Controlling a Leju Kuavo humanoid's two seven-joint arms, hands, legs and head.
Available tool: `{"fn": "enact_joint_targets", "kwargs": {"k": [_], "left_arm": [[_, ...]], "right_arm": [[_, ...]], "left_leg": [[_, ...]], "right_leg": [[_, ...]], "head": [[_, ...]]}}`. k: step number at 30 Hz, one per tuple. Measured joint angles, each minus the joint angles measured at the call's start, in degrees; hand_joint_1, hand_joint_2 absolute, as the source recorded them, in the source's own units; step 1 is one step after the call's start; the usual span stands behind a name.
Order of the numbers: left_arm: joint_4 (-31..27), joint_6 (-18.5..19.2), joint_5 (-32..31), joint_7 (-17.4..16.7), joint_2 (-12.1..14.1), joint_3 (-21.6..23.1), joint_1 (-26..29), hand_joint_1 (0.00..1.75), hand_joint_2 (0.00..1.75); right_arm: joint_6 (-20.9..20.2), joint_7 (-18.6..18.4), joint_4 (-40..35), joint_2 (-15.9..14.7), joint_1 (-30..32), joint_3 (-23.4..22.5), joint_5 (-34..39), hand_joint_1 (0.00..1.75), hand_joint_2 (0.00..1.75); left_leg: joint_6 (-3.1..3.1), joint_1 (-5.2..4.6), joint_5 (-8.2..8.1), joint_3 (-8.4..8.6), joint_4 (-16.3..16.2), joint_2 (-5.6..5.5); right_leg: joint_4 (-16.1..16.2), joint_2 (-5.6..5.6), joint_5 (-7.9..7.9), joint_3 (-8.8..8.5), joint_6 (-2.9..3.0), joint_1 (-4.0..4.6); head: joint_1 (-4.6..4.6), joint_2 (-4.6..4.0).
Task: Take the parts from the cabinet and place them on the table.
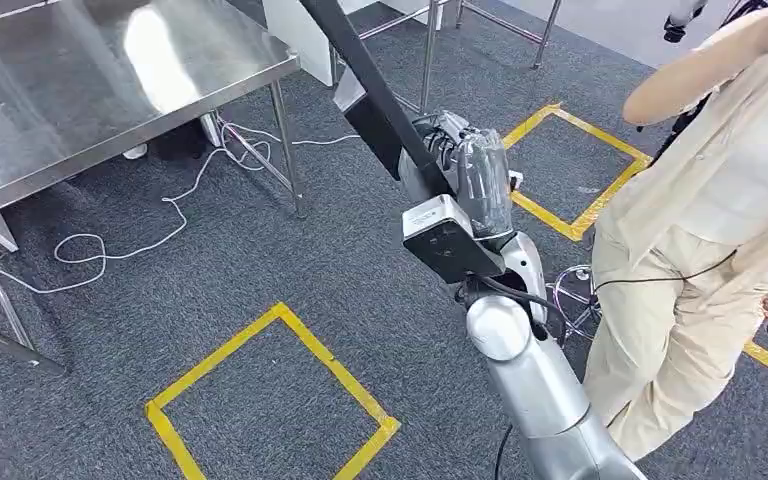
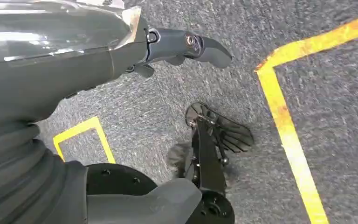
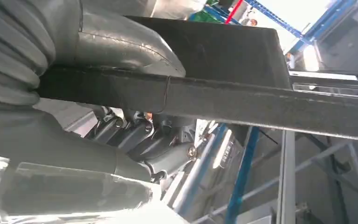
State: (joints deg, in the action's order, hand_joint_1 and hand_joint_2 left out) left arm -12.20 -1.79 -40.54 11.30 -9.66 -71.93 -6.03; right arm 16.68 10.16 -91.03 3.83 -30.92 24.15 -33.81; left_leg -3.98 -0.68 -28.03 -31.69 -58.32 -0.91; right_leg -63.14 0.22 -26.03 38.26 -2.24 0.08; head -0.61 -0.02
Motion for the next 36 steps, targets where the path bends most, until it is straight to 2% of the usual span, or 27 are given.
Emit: {"fn": "enact_joint_targets", "kwargs": {"k": [1, 2, 3, 5, 6, 8, 10, 11, 12, 13, 14, 16, 17, 18, 20, 21, 22, 23, 25, 26, 27, 28, 30, 32, 33, 35, 36], "left_arm": [[0.00, 0.00, 0.00, 0.00, -0.04, 0.00, 0.04, 0.00, 1.75], [0.04, 0.00, 0.02, 0.00, -0.13, -0.02, -0.01, 0.00, 1.75], [0.02, -0.02, 0.09, 0.02, -0.11, -0.02, -0.09, 0.00, 1.75], [0.02, -0.04, 0.11, -0.02, -0.11, -0.02, 0.04, 0.00, 1.75], [-0.02, -0.07, 0.15, -0.04, 0.00, -0.02, 0.03, 0.00, 1.75], [-0.02, -0.09, 0.15, -0.02, -0.02, -0.02, -0.06, 0.00, 1.75], [-0.02, -0.11, 0.17, -0.02, -0.02, -0.02, -0.08, 0.00, 1.75], [0.00, -0.13, 0.15, -0.02, -0.02, -0.02, 0.02, 0.00, 1.75], [-0.02, -0.15, 0.15, -0.02, 0.00, -0.02, 0.05, 0.00, 1.75], [-0.02, -0.17, 0.17, -0.02, 0.02, -0.02, 0.06, 0.00, 1.75], [-0.02, -0.17, 0.22, -0.02, 0.06, -0.04, 0.12, 0.00, 1.75], [-0.02, -0.42, 0.75, 0.00, 0.09, -0.18, 0.16, 0.00, 1.75], [0.04, -0.57, 0.94, -0.02, 0.02, -0.42, 0.15, 0.00, 1.75], [0.04, -0.61, 0.94, -0.02, 0.04, -0.63, 0.01, 0.00, 1.75], [0.04, -0.68, 0.96, -0.07, 0.04, -0.92, 0.07, 0.00, 1.75], [0.04, -0.68, 0.94, 0.00, 0.04, -0.96, 0.00, 0.00, 1.75], [0.04, -0.68, 0.92, 0.06, -0.02, -0.98, -0.05, 0.00, 1.75], [0.04, -0.66, 0.90, 0.09, -0.02, -1.01, -0.18, 0.00, 1.75], [0.02, -0.66, 0.87, 0.20, 0.04, -1.03, -0.35, 0.00, 1.75], [0.02, -0.66, 0.85, 0.22, 0.04, -1.05, -0.31, 0.00, 1.75], [0.02, -0.66, 0.85, 0.22, 0.02, -1.05, -0.23, 0.00, 1.75], [0.02, -0.66, 0.79, 0.22, 0.02, -1.07, -0.23, 0.00, 1.75], [0.02, -0.52, 0.70, 0.22, 0.02, -1.07, -0.26, 0.00, 1.75], [0.07, -0.50, 0.59, 0.24, -0.13, -1.09, -0.32, 0.00, 1.75], [0.04, -0.50, 0.59, 0.24, -0.15, -1.09, -0.37, 0.00, 1.75], [0.04, -0.48, 0.57, 0.24, -0.15, -1.11, -0.02, 0.00, 1.75], [0.04, -0.48, 0.35, 0.24, -0.11, -1.11, 0.07, 0.00, 1.75]], "right_arm": [[0.00, 0.00, 0.00, 0.00, 0.00, 0.00, 0.00, 1.75, 1.75], [0.00, 0.00, 0.02, -0.02, -0.05, -0.02, 0.00, 1.75, 1.75], [0.00, 0.00, 0.02, 0.15, -0.12, 0.02, -0.02, 1.75, 1.75], [0.00, 0.00, -0.04, 0.39, -0.15, -0.09, -0.04, 1.75, 1.75], [0.00, -0.02, -0.13, 0.48, -0.15, -0.11, -0.04, 1.75, 1.75], [0.00, 0.00, -0.20, 0.79, -0.48, -0.11, -0.09, 1.75, 1.75], [0.00, 0.00, -0.20, 0.94, -0.56, -0.09, -0.07, 1.75, 1.75], [0.00, 0.00, -0.17, 0.94, -0.42, -0.09, -0.09, 1.75, 1.75], [0.00, 0.00, -0.15, 0.92, -0.21, -0.09, -0.09, 1.75, 1.75], [0.00, 0.00, -0.15, 0.90, -0.11, -0.11, -0.07, 1.75, 1.75], [0.02, 0.00, -0.15, 0.90, -0.06, -0.11, -0.07, 1.75, 1.75], [0.02, 0.02, -0.15, 0.90, -0.05, -0.11, -0.09, 1.75, 1.75], [0.04, 0.09, -0.09, 0.83, -0.08, -0.11, -0.13, 1.75, 1.75], [0.15, 0.13, -0.04, 0.81, -0.07, -0.11, -0.18, 1.75, 1.75], [0.33, 0.13, 0.04, 0.74, 0.10, -0.11, -0.66, 1.75, 1.75], [0.46, 0.17, 0.02, 0.76, -0.10, -0.11, -0.92, 1.75, 1.75], [0.61, 0.17, 0.00, 0.72, -0.21, -0.13, -1.23, 1.75, 1.75], [0.76, 0.17, 0.00, 0.68, -0.31, -0.20, -1.31, 1.75, 1.75], [0.83, 0.20, 0.02, 0.39, -0.16, -0.33, -1.46, 1.75, 1.75], [0.83, 0.18, 0.02, 0.26, 0.01, -0.39, -1.51, 1.75, 1.75], [0.85, 0.18, 0.02, 0.07, 0.26, -0.50, -1.51, 1.75, 1.75], [0.87, 0.17, 0.02, -0.07, 0.40, -0.52, -1.53, 1.75, 1.75], [0.98, 0.17, 0.00, -0.22, 0.40, -0.59, -1.57, 1.75, 1.75], [1.05, 0.18, -0.02, -0.26, 0.42, -0.77, -1.68, 1.75, 1.75], [1.07, 0.17, -0.02, -0.28, 0.45, -0.87, -1.71, 1.75, 1.75], [1.09, 0.09, -0.02, -0.35, 0.42, -0.92, -1.88, 1.75, 1.75], [1.16, 0.04, -0.04, -0.31, 0.37, -0.92, -2.03, 1.75, 1.75]], "left_leg": [[0.03, -0.01, -0.42, 0.16, 0.08, -0.06], [0.37, -0.38, -0.78, 0.67, -0.06, -0.23], [0.71, -0.39, -1.18, 0.26, 0.09, -0.20], [1.01, -0.28, -0.97, 0.86, -0.51, -0.11], [1.18, -0.24, -1.39, 0.95, -0.79, -0.11], [2.15, -0.01, -2.48, -1.94, -6.56, 0.16], [3.17, 0.90, -5.59, -7.44, -14.99, 0.34], [3.56, 1.27, -7.27, -9.79, -17.66, 0.49], [3.89, 1.59, -7.30, -10.96, -18.01, 0.59], [4.20, 1.88, -5.93, -11.08, -16.37, 0.71], [4.54, 2.14, -2.89, -10.06, -12.89, 0.78], [5.01, 2.75, 5.35, -6.75, -2.80, 0.82], [4.76, 2.73, 5.18, -7.12, 0.20, 1.06], [4.06, 2.51, 4.20, -6.99, -0.69, 1.51], [3.13, 2.15, 5.10, -6.47, -0.83, 1.15], [2.65, 2.07, 5.36, -6.22, -0.44, 0.95], [2.31, 2.32, 5.50, -5.77, -0.14, 0.88], [1.80, 2.12, 5.35, -5.61, -0.09, 0.72], [1.09, 1.68, 4.98, -5.51, -0.09, 0.25], [0.88, 1.47, 4.84, -5.50, -0.11, -0.13], [0.70, 1.17, 4.71, -5.40, -0.11, -0.59], [0.57, 0.93, 4.58, -5.25, -0.12, -1.15], [0.39, 0.44, 4.38, -4.84, -0.11, -2.24], [0.57, 0.17, 4.21, -4.75, -0.17, -3.12], [0.76, -0.03, 4.05, -4.74, -0.28, -3.70], [0.93, 0.20, 4.07, -4.82, -0.19, -4.29], [1.24, 0.04, 4.04, -4.83, -0.12, -4.61]], "right_leg": [[4.24, -0.10, 2.33, -1.21, 0.47, 0.35], [4.73, -0.16, 0.63, -1.07, 1.73, 0.82], [4.70, -0.09, 0.46, -2.07, 2.32, 0.79], [5.22, -0.11, 1.31, -2.41, 2.83, 0.44], [5.96, -0.02, 1.41, -3.53, 3.01, -0.63], [6.91, -0.20, 1.21, -5.04, 3.28, -0.86], [7.29, -0.18, 0.75, -5.79, 3.45, -0.95], [7.28, -0.13, 0.43, -6.08, 3.40, -1.04], [7.28, -0.06, 0.11, -6.48, 3.19, -1.16], [7.16, 0.34, -0.34, -7.03, 3.00, -1.37], [7.09, 0.30, -0.72, -7.77, 2.71, -1.62], [7.19, 0.31, -1.87, -9.11, 1.86, -1.86], [6.47, 0.45, -2.35, -9.43, 1.37, -1.54], [6.45, 0.64, -2.95, -9.14, 0.77, -1.24], [6.81, 0.58, -3.67, -9.03, 0.00, -1.27], [6.90, 0.38, -3.91, -9.80, -0.48, -0.64], [6.07, 0.18, -4.55, -9.51, -0.61, -1.13], [3.24, 0.07, -6.09, -8.36, -0.11, -0.86], [-6.88, 0.07, -10.17, -2.71, 0.79, -0.93], [-10.87, 0.07, -11.19, -0.10, 0.83, -0.91], [-12.91, 0.08, -11.01, 1.84, 0.56, -0.74], [-11.37, 0.09, -9.63, 1.80, 0.21, -0.55], [-2.52, 0.33, -4.74, -1.27, -0.21, -0.11], [5.20, 2.70, -0.88, -4.14, 0.77, 0.53], [5.57, 2.44, -0.41, -4.54, 1.33, 0.54], [5.47, 1.92, -0.38, -4.66, 1.44, 0.61], [5.87, 1.48, -0.18, -4.99, 1.78, 0.04]], "head": [[0.04, 0.00], [-0.20, 0.00], [0.09, 0.00], [0.15, 0.00], [0.06, 0.00], [-0.13, 0.00], [-0.11, 0.00], [-0.07, 0.00], [-0.13, 0.00], [-0.05, 0.00], [-0.13, 0.00], [-0.13, 0.00], [-0.46, 0.00], [-0.59, 0.00], [-0.37, 0.00], [-0.35, 0.00], [-0.39, 0.00], [-0.31, 0.00], [-0.04, 0.00], [0.02, 0.00], [0.04, 0.00], [0.02, 0.00], [0.00, 0.00], [0.00, 0.00], [-0.13, 0.00], [0.04, 0.00], [0.11, 0.00]]}}
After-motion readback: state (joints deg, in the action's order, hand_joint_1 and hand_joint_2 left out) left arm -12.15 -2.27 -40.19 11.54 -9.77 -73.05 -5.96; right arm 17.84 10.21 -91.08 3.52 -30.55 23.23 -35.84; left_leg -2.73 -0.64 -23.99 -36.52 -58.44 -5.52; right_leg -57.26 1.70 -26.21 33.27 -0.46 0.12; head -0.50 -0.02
